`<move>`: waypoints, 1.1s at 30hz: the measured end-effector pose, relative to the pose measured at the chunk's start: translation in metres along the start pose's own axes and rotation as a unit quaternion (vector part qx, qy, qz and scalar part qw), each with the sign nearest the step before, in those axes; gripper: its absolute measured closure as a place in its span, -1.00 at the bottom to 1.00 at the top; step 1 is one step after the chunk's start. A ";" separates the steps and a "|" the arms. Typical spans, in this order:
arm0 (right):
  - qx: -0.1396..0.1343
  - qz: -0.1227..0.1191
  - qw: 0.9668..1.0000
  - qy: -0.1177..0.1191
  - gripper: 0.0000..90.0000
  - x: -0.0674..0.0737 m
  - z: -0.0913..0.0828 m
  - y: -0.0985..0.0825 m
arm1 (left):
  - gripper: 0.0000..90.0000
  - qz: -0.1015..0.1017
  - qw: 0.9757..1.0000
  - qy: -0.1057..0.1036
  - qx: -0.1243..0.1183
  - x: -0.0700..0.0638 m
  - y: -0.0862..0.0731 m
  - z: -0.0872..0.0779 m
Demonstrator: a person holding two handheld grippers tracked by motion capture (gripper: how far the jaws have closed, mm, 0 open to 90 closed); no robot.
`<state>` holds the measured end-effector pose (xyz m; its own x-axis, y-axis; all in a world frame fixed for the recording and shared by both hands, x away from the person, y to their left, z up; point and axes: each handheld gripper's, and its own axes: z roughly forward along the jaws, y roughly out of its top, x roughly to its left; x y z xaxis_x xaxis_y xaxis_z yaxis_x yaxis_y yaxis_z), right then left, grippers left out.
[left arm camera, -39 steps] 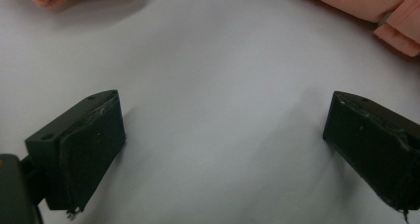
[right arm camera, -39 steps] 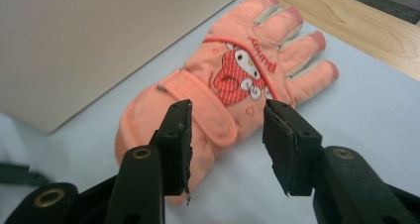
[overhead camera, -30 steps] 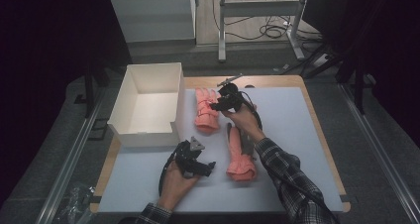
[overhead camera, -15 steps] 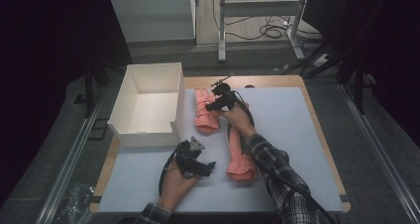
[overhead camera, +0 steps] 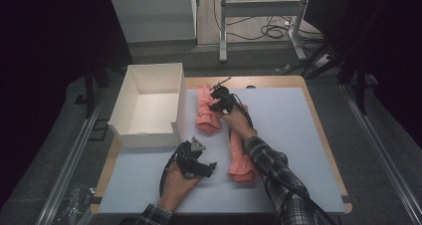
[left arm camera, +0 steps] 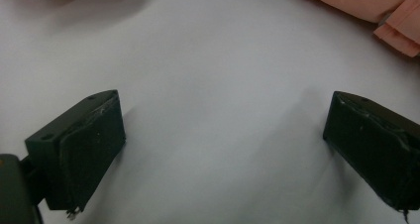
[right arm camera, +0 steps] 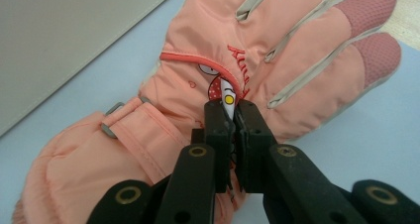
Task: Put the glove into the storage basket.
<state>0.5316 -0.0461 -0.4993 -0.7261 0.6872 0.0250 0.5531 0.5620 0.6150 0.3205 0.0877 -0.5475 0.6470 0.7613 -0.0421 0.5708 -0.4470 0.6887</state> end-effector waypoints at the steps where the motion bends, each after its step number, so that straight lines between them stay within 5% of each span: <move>1: -0.002 0.011 1.000 0.006 0.91 -0.001 -0.004 0.000 | -0.95 0.000 1.000 0.000 0.000 0.000 0.000 0.000; 14: -0.043 0.032 0.998 0.044 0.91 -0.007 -0.038 -0.005 | -0.95 -0.001 1.000 0.000 0.000 0.000 0.000 0.000; 33: -0.067 0.023 0.993 0.098 0.91 0.004 -0.096 -0.015 | -0.95 0.000 1.000 0.000 0.001 0.000 0.000 0.000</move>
<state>0.4809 -0.0958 -0.4331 -0.7743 0.6005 0.1999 0.5372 0.4567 0.7091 0.3205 0.0878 -0.5475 0.6470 0.7614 -0.0415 0.5717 -0.4483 0.6872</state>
